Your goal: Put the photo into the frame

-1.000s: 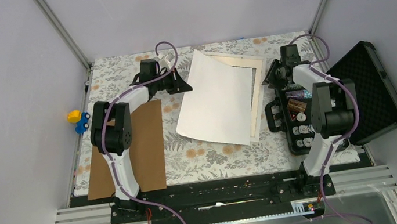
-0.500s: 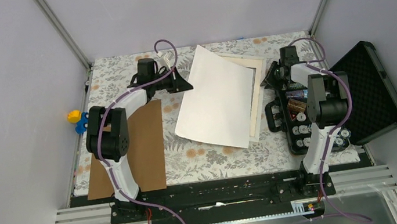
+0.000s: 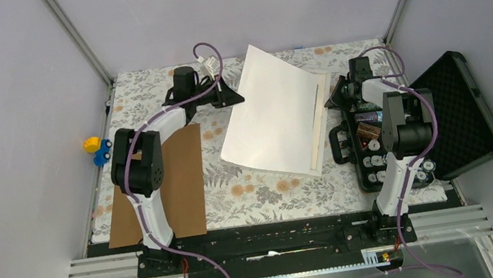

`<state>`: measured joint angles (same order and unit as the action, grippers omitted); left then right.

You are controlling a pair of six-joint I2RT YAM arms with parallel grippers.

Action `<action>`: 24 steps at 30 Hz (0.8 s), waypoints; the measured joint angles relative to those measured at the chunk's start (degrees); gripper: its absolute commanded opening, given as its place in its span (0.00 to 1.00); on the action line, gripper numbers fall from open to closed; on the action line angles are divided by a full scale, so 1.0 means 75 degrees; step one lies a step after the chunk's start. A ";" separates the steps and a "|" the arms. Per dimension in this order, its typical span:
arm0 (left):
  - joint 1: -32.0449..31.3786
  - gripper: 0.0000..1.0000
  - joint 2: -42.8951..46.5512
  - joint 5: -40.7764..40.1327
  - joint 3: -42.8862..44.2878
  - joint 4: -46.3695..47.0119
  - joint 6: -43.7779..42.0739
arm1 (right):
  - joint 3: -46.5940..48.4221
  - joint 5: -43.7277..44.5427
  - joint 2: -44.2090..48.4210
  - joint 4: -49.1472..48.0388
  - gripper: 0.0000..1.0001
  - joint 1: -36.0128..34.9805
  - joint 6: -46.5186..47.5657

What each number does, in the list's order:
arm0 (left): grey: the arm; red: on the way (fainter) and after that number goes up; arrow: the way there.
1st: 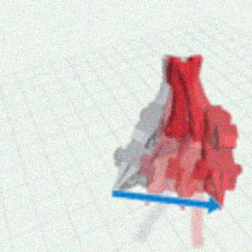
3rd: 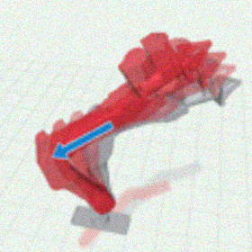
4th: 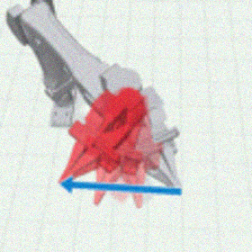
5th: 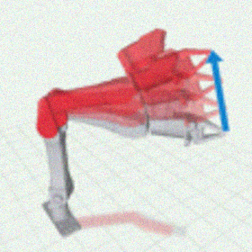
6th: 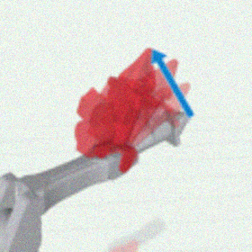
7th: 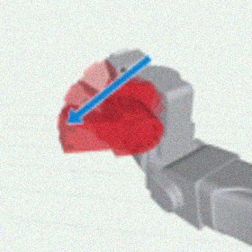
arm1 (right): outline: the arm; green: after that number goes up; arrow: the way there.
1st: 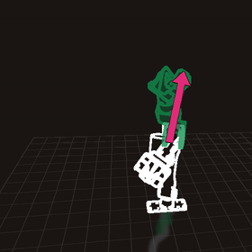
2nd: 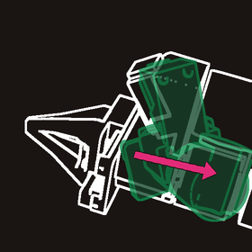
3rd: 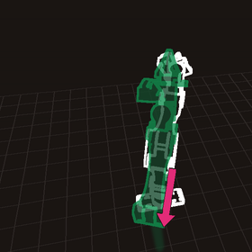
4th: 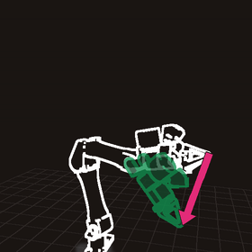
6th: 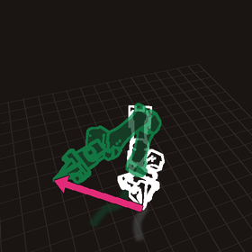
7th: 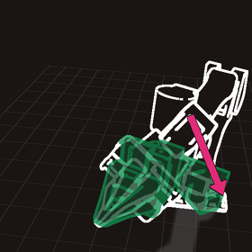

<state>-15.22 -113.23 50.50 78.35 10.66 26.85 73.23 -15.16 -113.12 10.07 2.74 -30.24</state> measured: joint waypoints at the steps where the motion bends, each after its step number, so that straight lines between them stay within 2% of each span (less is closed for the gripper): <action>1: -0.0017 0.00 -0.0096 0.0003 0.0119 -0.0012 0.0009 | 0.0003 -0.0003 0.0000 0.0003 0.21 0.0000 0.0006; 10: -0.0122 0.00 -0.0656 0.0052 0.0542 -0.0052 0.0023 | 0.0012 -0.0076 -0.0003 -0.0009 0.20 0.0035 0.0087; 18: -0.0149 0.00 -0.0638 0.0050 0.0385 0.0160 0.0015 | 0.0015 -0.0271 -0.0044 -0.0061 0.40 0.0038 0.0122; 21: -0.0149 0.00 -0.0481 0.0041 0.0114 0.0146 -0.0070 | 0.0015 -0.0382 -0.0055 -0.0067 0.42 0.0035 0.0143; 24: -0.0149 0.00 -0.0163 0.0047 -0.0125 0.0073 -0.0169 | 0.0035 -0.0469 -0.0055 -0.0067 0.38 0.0035 0.0175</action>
<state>-16.34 -114.45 50.85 77.41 11.20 25.58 73.49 -18.68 -113.54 9.56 3.01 -28.93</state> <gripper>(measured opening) 0.012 0.413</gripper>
